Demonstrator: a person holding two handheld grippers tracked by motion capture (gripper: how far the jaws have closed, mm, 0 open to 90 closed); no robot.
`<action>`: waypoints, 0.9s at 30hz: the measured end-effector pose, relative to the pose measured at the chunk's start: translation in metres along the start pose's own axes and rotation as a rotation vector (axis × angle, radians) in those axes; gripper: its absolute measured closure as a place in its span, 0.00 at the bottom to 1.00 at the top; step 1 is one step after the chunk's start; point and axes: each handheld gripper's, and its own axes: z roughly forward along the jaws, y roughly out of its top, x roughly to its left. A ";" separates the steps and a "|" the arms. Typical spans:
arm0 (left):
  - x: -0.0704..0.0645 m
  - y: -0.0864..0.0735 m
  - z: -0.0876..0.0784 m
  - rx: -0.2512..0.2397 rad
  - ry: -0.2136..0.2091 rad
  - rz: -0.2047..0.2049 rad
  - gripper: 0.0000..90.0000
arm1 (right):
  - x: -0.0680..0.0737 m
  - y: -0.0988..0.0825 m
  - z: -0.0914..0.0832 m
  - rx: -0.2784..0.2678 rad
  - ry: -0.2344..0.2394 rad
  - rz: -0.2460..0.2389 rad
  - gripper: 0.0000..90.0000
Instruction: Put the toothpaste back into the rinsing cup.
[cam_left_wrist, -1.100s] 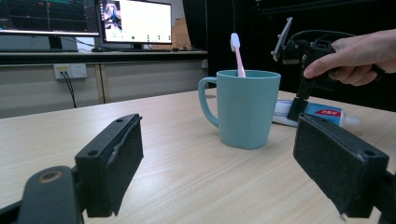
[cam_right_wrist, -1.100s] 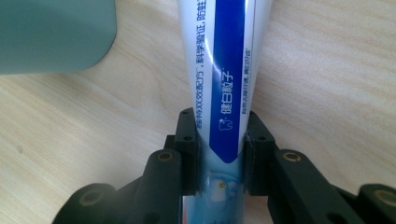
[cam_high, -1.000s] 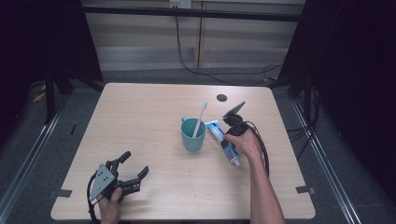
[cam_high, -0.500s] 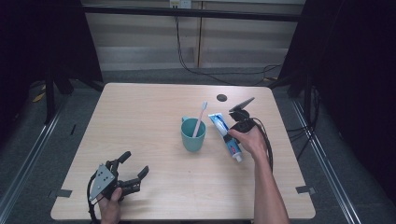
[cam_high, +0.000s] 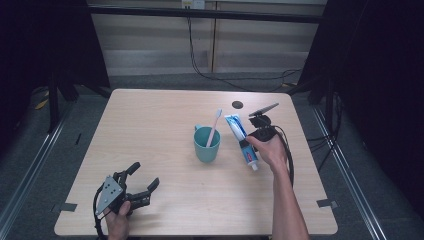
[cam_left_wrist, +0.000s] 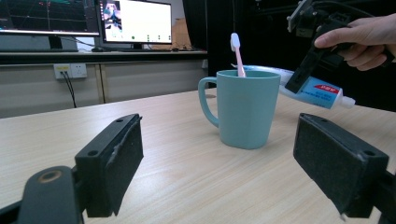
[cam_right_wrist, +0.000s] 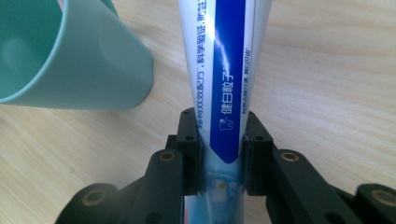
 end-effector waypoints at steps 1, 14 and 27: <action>0.000 0.000 0.000 0.000 0.000 0.000 0.18 | 0.000 -0.001 -0.002 -0.012 0.004 0.000 0.81; 0.000 0.000 0.000 0.000 -0.001 0.000 0.18 | -0.004 -0.005 -0.024 -0.164 0.069 0.023 0.81; 0.000 0.000 0.000 0.000 -0.002 0.000 0.18 | 0.000 -0.008 -0.038 -0.292 0.081 -0.015 0.81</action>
